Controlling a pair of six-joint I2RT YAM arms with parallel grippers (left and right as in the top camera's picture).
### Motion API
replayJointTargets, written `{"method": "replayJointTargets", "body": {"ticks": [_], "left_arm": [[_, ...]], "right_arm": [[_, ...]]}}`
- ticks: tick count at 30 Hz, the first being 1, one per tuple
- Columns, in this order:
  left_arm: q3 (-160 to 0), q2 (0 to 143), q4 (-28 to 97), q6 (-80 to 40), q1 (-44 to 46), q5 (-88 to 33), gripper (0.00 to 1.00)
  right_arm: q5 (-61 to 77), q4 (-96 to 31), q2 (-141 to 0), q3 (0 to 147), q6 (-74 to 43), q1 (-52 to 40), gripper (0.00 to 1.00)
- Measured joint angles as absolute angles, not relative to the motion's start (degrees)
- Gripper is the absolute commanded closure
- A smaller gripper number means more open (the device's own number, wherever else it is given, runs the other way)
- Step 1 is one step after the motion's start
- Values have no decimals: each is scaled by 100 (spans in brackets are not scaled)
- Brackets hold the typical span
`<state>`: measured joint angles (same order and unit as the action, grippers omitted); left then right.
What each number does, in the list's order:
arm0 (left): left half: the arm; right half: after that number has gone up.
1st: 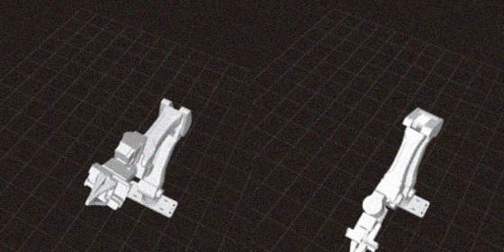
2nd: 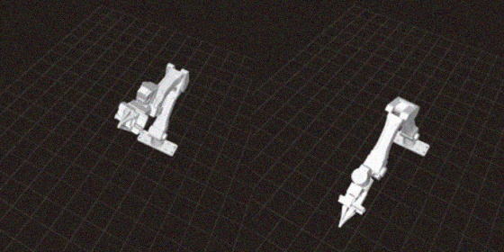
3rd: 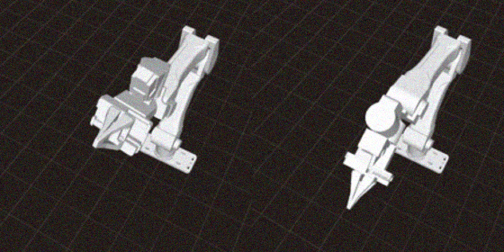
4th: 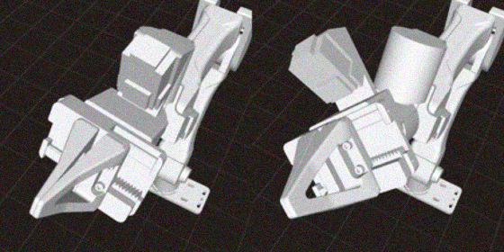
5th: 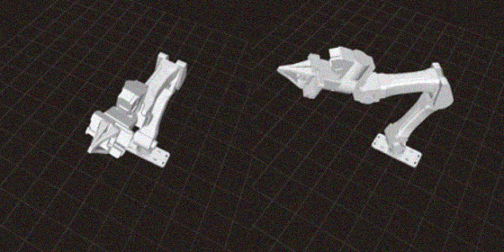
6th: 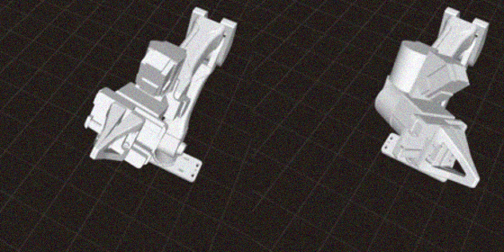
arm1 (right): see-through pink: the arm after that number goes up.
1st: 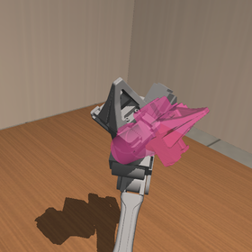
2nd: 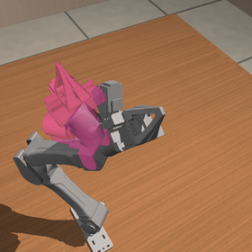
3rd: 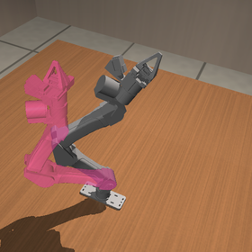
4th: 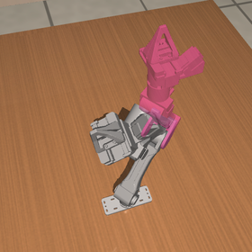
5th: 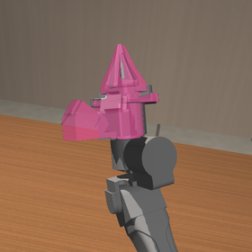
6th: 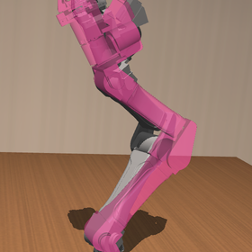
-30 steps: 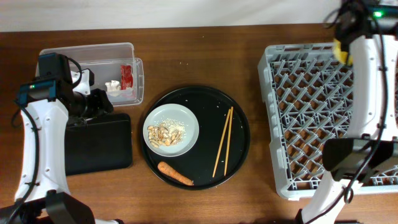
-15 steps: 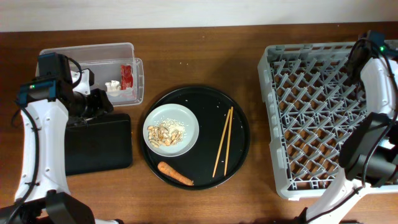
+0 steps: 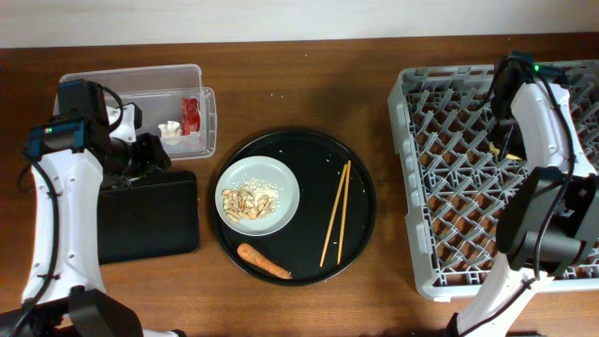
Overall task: Sort waste into correct bins and load items into the dishwasher rack
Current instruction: 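Grasp the yellow bowl with the right gripper and place it in the rack, then grasp one chopstick with the right gripper and lay it in the rack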
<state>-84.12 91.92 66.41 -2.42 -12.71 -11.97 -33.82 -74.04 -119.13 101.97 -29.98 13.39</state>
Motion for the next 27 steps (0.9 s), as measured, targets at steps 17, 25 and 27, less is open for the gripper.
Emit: {"method": "replayJointTargets", "body": {"ticks": [17,25,27], "left_arm": [[-8412,9192,6685,-242,-1271,-1199,32],[-8412,9192,6689,-242,-1271,-1199,32],[-8412,9192,6692,-242,-1271,-1201,32]], "right_arm": [[703,-6143,-10562,7915,-2449,-2729,52],[486,-4925,-10659,6847,-3103,-2827,53],[478,-4912,-10868,6842,-3155,-2827,59]]}}
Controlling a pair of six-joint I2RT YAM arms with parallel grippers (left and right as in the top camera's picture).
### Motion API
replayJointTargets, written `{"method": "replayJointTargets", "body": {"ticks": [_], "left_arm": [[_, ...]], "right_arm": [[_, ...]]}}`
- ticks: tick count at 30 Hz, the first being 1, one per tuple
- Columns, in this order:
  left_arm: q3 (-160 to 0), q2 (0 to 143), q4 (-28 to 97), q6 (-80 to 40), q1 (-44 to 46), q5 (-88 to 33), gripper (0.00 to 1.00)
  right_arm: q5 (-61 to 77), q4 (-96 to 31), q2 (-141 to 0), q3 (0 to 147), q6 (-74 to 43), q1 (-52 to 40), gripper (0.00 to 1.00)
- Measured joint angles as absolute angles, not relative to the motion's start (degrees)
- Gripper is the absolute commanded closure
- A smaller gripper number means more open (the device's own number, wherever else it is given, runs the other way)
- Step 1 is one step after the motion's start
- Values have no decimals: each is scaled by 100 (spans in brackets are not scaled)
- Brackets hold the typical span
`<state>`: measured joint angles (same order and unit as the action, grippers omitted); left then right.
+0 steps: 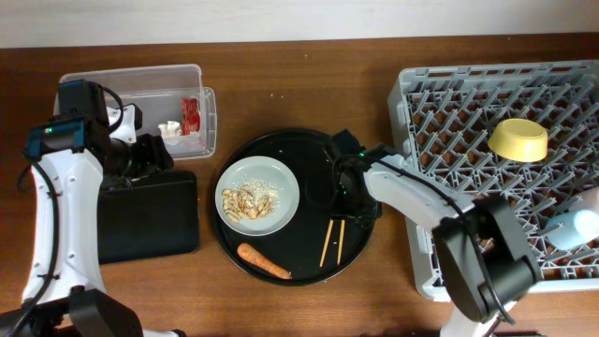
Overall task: Sort waste into correct bins and load items into the dishwasher rack
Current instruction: 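Grasp one chopstick with the right gripper and lay it in the rack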
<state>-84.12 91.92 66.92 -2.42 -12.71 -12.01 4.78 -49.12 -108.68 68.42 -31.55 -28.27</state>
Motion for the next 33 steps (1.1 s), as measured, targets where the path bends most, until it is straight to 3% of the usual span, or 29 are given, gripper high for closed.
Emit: {"method": "replayJointTargets", "body": {"ticks": [2,4,11,14,18,22,30,33], "left_arm": [[-8412,9192,6700,-242,-1271,-1201,32],[-8412,9192,6702,-242,-1271,-1199,32],[-8412,9192,6705,-242,-1271,-1201,32],[-8412,9192,6705,-242,-1271,-1199,32],[-8412,9192,6707,-242,-1271,-1199,32],[-8412,9192,6705,-242,-1271,-1201,32],[-8412,9192,6729,-242,-1271,-1199,32],[-8412,9192,6729,-242,-1271,-1201,32]], "right_arm": [[405,-4963,-11004,6899,-3188,-2827,84],[255,-5037,-11021,6908,-3299,-2805,96],[436,-5301,-11059,7094,-3194,-2816,96],[519,-6147,-10643,7815,-2679,-2582,96],[569,-6945,-9400,8176,-1210,-1037,95],[550,-7456,-9225,8206,169,301,96],[436,-6869,-9231,7483,370,340,96],[440,-6643,-9233,7116,370,340,91]]}}
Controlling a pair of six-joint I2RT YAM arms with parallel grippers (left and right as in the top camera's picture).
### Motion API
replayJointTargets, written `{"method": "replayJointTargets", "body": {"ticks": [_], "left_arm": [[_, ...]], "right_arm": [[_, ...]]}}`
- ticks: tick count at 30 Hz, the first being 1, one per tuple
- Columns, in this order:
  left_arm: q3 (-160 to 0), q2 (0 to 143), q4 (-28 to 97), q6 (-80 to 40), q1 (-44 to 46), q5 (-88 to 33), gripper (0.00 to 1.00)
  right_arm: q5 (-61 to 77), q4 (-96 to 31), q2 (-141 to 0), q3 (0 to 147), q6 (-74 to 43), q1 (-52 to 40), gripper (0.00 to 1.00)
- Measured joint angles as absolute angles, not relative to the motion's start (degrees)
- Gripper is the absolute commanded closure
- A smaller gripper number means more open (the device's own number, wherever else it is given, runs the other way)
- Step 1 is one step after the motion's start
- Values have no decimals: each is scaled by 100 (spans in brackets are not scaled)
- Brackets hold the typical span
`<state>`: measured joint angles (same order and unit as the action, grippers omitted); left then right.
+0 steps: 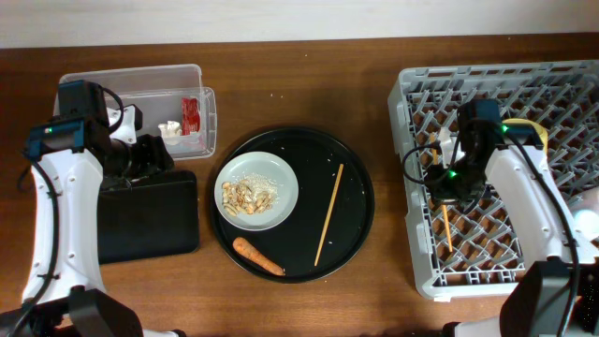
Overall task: Sort waste into correct bins and load items into the dishwasher rack
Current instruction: 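Grasp one chopstick with the right gripper and lay it in the rack, then grasp the second chopstick with the right gripper and lay it in the rack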
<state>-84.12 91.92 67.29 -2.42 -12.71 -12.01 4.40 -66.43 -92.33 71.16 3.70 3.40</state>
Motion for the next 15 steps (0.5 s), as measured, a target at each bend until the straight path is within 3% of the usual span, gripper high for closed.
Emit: {"method": "replayJointTargets", "body": {"ticks": [3,10,13,15], "left_arm": [[-8412,9192,6731,-242,-1271,-1201,32],[-8412,9192,6731,-242,-1271,-1201,32],[-8412,9192,6731,-242,-1271,-1201,32],[-8412,9192,6729,-242,-1271,-1199,32]], "right_arm": [[440,-6611,-9233,7081,370,340,76],[642,-6619,-9233,7091,395,340,64],[1046,-6945,-9290,7988,399,242,57],[1278,-6777,-9266,8652,248,-381,56]]}}
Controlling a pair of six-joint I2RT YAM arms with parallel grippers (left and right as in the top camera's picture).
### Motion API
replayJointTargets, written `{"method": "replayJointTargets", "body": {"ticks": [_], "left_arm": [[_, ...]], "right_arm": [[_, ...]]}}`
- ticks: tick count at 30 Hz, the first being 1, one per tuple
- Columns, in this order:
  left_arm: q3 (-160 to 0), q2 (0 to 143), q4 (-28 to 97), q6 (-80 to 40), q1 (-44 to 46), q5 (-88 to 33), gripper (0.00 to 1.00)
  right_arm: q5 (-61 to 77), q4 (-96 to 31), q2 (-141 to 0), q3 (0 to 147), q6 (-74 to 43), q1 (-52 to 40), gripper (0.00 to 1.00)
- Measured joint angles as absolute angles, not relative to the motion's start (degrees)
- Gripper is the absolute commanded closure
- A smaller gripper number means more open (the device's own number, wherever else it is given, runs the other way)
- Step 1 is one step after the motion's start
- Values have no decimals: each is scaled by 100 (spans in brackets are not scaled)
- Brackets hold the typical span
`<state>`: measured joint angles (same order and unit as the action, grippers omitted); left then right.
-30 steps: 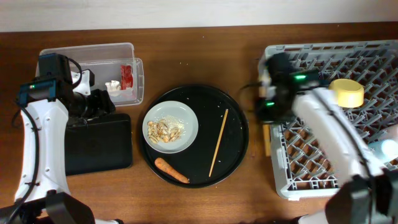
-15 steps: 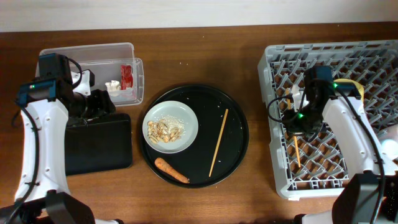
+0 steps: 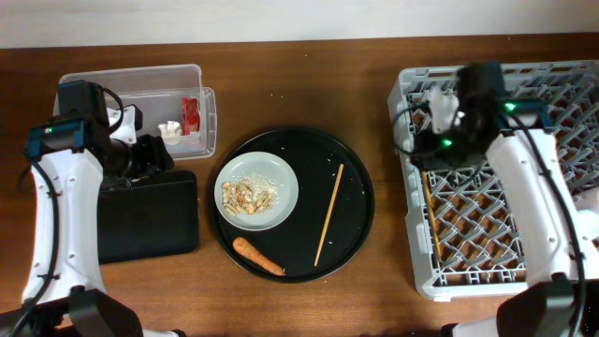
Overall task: Sort waste into correct bins and load items into the dishwasher rack
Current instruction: 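Grasp the second chopstick with the right gripper and lay it in the rack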
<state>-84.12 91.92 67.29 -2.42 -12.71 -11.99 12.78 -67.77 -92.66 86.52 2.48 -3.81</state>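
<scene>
One chopstick [image 3: 328,215] lies on the round black tray [image 3: 360,187] beside a white plate [image 3: 290,187] of food scraps and a carrot [image 3: 257,256]. A second chopstick [image 3: 431,220] lies lengthwise along the left side of the grey dishwasher rack [image 3: 562,84]. Its upper end runs under my right gripper [image 3: 429,148], which looks shut on it. My left gripper [image 3: 150,154] hovers between the clear bin [image 3: 131,80] and the black bin [image 3: 150,225]. Whether the left one is open or shut does not show.
The clear bin holds a red wrapper [image 3: 190,114] and a white crumpled scrap [image 3: 169,130]. A pale object [image 3: 590,201] sits at the rack's right edge. Bare wooden table surrounds the tray.
My right gripper has moved from the rack's middle-left towards its upper left corner. The chopstick has gone with it and now lies along the rack's left side. The left arm is unchanged.
Two chopsticks lay on the tray while my right arm was over the rack's far side. Then the right gripper was down on the chopsticks. Later one chopstick remained on the tray and the other was under the gripper over the rack, now at its left side.
</scene>
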Motion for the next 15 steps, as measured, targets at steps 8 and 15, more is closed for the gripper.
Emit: {"method": "replayJointTargets", "body": {"ticks": [8,15], "left_arm": [[-8412,9192,6731,-242,-1271,-1201,32],[-8412,9192,6731,-242,-1271,-1201,32]], "right_arm": [[1066,-6123,-11271,8554,-2073,-2921,53],[854,-6049,-12125,8538,-2869,-3004,85]]}}
